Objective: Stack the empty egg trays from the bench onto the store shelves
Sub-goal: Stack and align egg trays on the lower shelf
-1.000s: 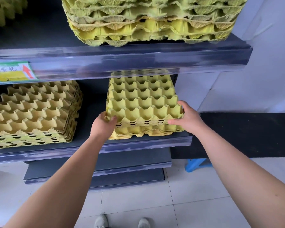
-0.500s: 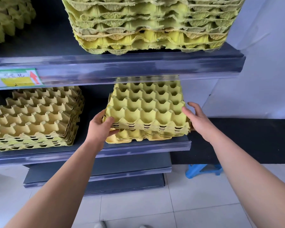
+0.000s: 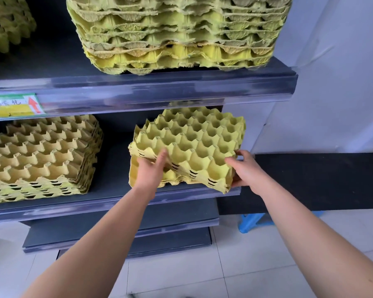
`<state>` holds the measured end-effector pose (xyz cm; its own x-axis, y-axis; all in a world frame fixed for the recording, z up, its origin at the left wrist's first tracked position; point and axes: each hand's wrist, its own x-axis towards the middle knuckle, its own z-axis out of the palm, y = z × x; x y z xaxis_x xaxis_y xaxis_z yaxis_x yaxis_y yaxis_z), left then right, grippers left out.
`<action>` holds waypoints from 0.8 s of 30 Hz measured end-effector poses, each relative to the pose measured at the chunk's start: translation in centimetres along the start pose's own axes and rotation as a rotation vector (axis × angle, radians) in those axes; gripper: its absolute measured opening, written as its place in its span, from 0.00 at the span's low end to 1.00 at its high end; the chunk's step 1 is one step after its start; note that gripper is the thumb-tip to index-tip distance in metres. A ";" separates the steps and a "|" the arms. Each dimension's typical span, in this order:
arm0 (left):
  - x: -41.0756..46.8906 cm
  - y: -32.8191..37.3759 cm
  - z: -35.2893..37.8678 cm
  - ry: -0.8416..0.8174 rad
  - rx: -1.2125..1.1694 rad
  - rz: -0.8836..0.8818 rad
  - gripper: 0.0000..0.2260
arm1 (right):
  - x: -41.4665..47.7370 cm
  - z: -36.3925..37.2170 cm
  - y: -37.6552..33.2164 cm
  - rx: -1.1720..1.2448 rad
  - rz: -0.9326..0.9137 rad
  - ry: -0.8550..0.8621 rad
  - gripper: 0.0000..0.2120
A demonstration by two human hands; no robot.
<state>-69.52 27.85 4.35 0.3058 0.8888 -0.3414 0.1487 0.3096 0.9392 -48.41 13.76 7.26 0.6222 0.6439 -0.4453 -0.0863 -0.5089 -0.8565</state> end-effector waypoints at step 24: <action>-0.7 2.9 -3.2 -0.130 -0.098 0.128 0.15 | 0.9 -2.2 -1.5 -1.077 -0.741 0.150 0.35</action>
<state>-72.26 29.21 7.47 0.4357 0.8741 -0.2146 0.0100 0.2338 0.9722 -46.04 13.81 8.70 0.3394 0.9317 0.1295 0.9265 -0.3074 -0.2169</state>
